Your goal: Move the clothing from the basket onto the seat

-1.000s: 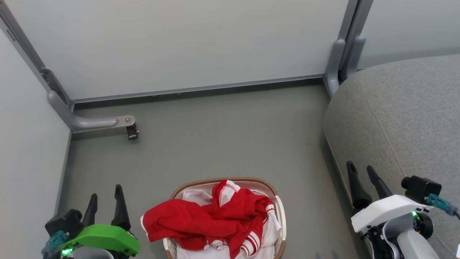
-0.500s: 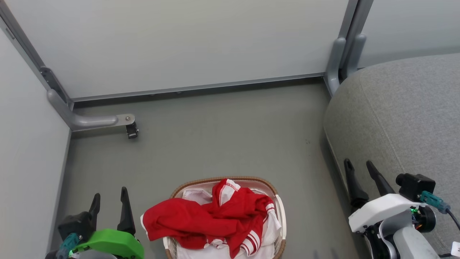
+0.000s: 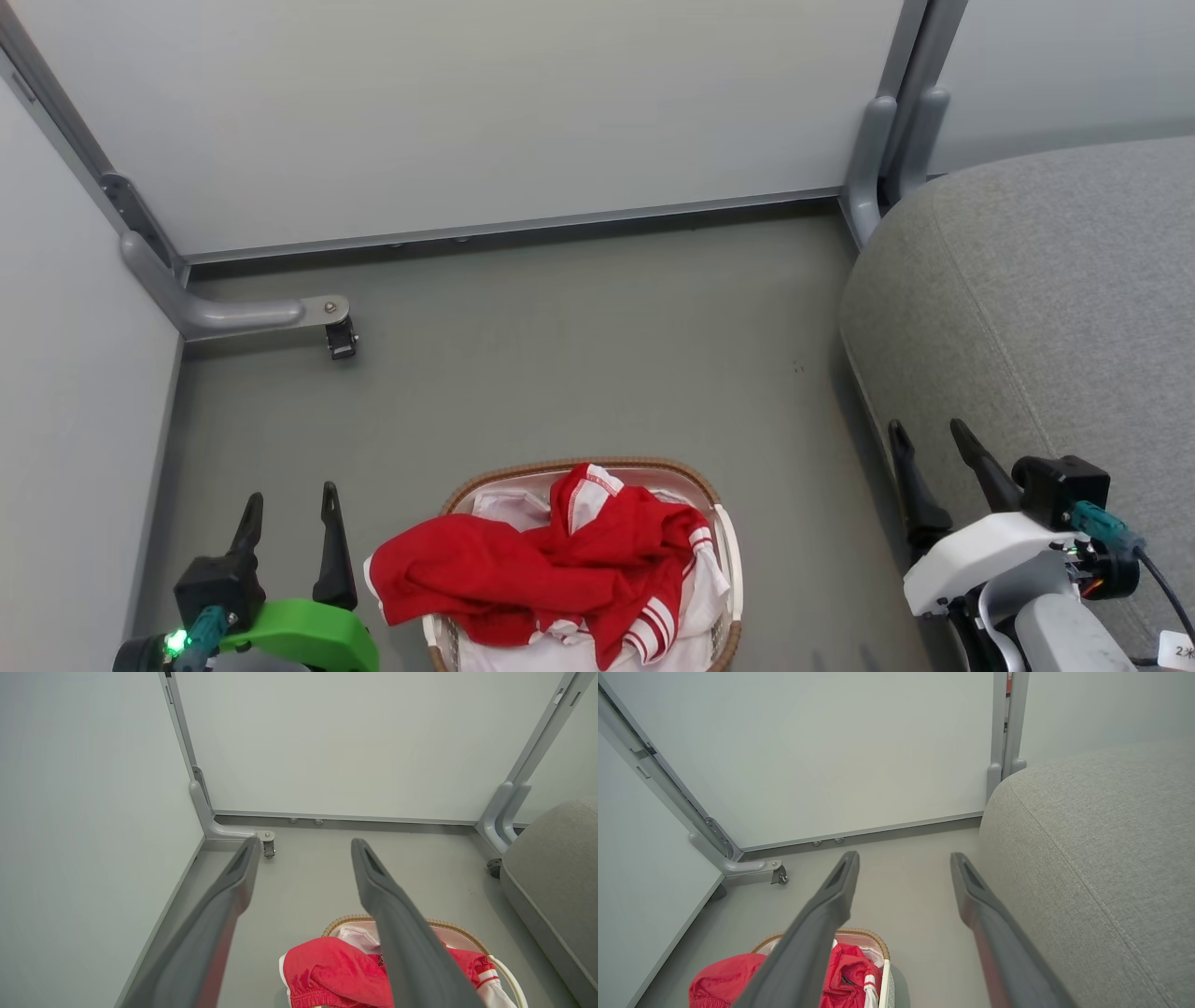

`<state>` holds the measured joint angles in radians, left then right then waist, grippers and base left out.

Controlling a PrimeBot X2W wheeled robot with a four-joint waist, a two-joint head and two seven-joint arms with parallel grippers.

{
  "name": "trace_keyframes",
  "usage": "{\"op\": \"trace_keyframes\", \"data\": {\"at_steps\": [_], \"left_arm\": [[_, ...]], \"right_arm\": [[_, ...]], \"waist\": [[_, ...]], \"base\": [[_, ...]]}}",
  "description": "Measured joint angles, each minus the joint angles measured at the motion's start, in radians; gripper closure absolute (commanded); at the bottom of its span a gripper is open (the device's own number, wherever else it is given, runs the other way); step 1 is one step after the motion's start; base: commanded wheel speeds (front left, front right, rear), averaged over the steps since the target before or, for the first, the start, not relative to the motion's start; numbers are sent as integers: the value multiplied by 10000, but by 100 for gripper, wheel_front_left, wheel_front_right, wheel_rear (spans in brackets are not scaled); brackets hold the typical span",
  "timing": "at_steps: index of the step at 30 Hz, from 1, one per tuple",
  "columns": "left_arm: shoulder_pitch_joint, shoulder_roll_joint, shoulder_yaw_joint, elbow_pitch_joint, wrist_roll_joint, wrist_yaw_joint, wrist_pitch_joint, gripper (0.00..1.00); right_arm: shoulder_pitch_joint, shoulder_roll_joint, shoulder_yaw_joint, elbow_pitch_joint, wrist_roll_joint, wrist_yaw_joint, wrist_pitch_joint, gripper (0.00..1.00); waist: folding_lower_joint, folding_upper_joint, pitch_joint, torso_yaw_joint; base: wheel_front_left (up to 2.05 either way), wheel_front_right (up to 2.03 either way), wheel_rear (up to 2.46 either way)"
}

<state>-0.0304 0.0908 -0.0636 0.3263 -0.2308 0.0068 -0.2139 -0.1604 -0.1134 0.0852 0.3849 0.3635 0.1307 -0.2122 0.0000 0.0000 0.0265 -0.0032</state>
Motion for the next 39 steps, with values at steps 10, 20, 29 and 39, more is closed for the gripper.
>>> {"op": "trace_keyframes", "data": {"at_steps": [10, 20, 29, 39], "left_arm": [[148, -180, 263, -196, 568, -67, -180, 0], [278, -341, 288, 13, 1323, -176, -355, 0], [161, -378, 244, 314, 1825, -290, -500, 0], [-606, -403, -40, 696, 1870, -343, -500, 0]], "right_arm": [[3, 63, -52, -52, -802, 0, -190, 0], [17, 92, -54, 84, -1572, 2, -372, 0], [-174, 69, 61, 13, -1960, 2, -497, 0], [-688, 59, 128, -207, -1879, 2, -497, 0]], "waist": [[0, 0, 7, 29], [0, 0, 54, 38], [0, 0, 523, -20], [0, 0, 1558, -181]], "base": [[0, 0, 0], [0, 0, 0], [0, 0, 0], [0, 0, 0]]}}
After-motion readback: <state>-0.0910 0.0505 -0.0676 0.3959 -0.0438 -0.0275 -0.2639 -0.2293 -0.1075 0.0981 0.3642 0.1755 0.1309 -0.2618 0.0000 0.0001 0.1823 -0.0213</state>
